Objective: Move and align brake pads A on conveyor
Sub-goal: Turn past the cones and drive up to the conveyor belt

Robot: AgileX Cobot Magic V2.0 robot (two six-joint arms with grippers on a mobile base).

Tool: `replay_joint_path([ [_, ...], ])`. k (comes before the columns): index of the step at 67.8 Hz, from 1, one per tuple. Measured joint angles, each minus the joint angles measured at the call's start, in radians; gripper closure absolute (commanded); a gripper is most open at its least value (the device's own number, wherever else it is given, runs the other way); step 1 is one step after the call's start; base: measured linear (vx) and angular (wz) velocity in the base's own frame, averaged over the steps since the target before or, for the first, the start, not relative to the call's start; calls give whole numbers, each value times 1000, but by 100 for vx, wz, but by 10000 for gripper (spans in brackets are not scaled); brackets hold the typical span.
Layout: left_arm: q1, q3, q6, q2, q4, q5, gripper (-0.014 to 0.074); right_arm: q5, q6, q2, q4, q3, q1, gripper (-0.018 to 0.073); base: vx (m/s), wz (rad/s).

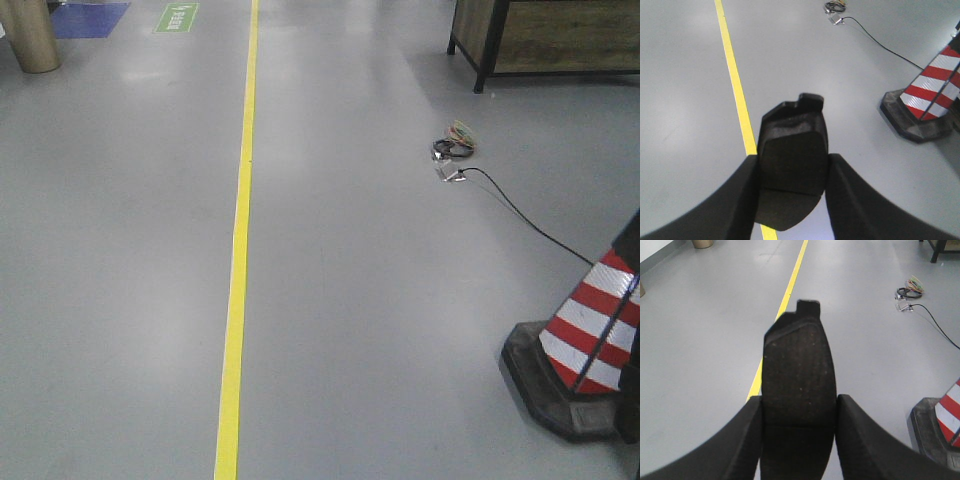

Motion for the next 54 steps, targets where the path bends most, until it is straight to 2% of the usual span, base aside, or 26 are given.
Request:
replay_joint_path([
  [31, 0, 0, 0, 0, 0, 0, 603, 0, 0, 0, 0, 0, 0, 566, 43, -7],
  [41, 0, 0, 0, 0, 3, 0, 603, 0, 0, 0, 0, 0, 0, 566, 33, -48],
  [54, 0, 0, 0, 0, 4, 1, 603, 0, 0, 0, 0, 0, 0, 566, 27, -83],
])
